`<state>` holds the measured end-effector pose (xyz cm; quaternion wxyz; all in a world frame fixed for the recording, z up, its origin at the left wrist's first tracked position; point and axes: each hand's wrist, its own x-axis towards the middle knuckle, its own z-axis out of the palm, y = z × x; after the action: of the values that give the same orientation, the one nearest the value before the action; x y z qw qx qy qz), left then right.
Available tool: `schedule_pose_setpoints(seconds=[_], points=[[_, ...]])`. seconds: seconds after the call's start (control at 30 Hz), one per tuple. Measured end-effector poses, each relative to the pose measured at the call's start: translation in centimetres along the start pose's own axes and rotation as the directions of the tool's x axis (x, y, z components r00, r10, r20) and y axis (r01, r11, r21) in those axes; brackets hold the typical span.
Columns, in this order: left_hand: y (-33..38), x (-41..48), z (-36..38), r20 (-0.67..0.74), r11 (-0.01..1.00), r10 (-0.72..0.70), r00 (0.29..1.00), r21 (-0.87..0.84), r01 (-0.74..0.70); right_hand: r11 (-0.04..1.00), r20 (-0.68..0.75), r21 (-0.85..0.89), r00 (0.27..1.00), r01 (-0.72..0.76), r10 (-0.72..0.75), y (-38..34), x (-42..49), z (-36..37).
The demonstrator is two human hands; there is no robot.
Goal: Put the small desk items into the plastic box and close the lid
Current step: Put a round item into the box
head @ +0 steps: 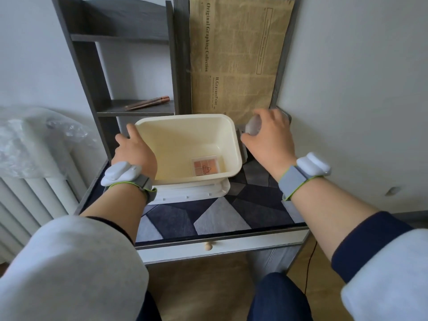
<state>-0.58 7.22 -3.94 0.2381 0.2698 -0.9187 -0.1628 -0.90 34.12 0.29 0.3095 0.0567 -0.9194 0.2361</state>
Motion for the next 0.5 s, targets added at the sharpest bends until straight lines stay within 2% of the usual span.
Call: schedule_pose_setpoints(seconds=[0.13,0.23,0.37,0.5], points=[[0.1,0.0,0.0,0.015,1.000,-0.009,1.000,-0.023,0.009,0.982,-0.006,0.110,0.988,0.155,-0.156,-3.8,0.1,0.7],[-0.2,0.0,0.0,0.014,0.997,0.007,1.000,-0.075,-0.006,0.949,0.046,0.163,0.959,0.268,-0.279,-6.3,-0.3,2.0],[-0.3,0.3,-0.1,0.020,0.990,0.003,1.000,-0.144,0.000,0.927,0.176,0.189,0.918,0.324,-0.356,-8.6,-0.9,4.3],[-0.7,0.6,-0.1,0.044,0.979,0.007,0.999,-0.204,0.002,0.925,0.380,0.151,0.844,0.348,-0.380,-9.9,-1.1,6.6]])
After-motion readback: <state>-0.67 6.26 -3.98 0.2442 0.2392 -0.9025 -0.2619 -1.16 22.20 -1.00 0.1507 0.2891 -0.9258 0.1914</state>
